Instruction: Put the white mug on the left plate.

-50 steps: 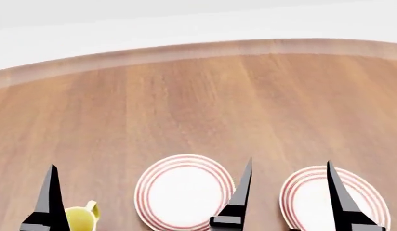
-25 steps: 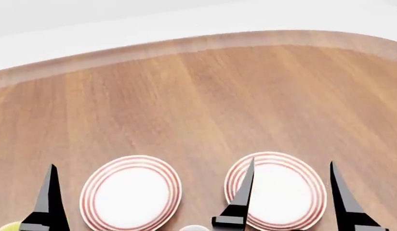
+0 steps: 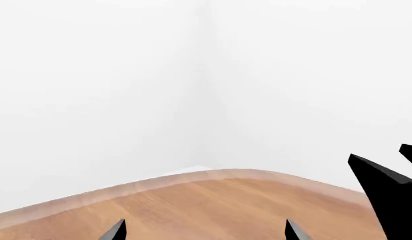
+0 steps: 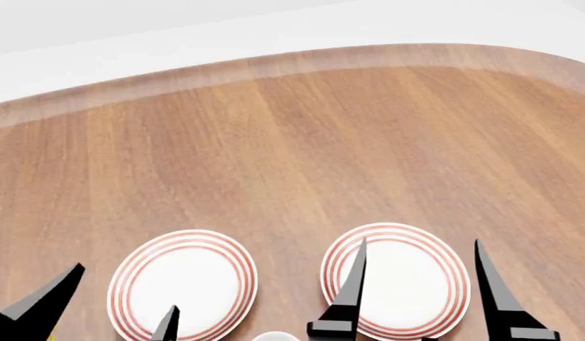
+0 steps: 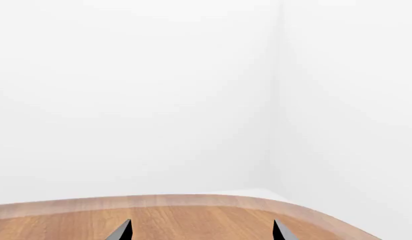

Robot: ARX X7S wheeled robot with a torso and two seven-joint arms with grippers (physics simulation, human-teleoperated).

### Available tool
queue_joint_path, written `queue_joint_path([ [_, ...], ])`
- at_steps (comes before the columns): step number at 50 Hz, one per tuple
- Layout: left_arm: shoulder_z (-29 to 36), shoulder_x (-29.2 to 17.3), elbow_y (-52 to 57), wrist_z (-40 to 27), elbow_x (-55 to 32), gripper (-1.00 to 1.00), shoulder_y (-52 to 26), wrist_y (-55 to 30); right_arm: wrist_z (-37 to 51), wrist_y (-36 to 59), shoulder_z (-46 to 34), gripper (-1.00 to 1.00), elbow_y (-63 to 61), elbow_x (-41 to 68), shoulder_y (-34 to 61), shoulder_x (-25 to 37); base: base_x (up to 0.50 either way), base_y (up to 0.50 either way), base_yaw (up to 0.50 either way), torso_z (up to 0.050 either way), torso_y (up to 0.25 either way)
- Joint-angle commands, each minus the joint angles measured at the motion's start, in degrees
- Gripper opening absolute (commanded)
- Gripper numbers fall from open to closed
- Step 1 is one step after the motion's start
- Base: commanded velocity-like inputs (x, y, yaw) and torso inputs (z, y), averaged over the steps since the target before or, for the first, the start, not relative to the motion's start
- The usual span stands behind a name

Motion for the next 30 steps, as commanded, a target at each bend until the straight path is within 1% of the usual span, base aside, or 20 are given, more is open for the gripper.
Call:
queue_joint_path([
  [1, 6.8, -2.3, -3.8, 7.8, 1.1, 1.0, 1.1, 2.8, 0.4, 0.3, 0.3, 1.0, -0.8, 0.6, 0.0, 0.5, 0.0, 0.0, 0.0, 0.0, 0.0],
  [17, 8.4, -3.2, -11.0, 10.0, 4.3, 1.0, 6.7, 10.5, 0.9, 0.3, -0.3, 1.0, -0.4, 0.9, 0.3, 0.7, 0.0, 0.0, 0.0, 0.0, 0.0],
  [30, 9.9, -3.2, -12.3, 10.0, 5.9, 1.0, 8.4, 11.7, 1.4, 0.9, -0.5, 1.0, -1.1, 1.1, 0.4, 1.1, 0.0, 0.0, 0.0, 0.0, 0.0],
])
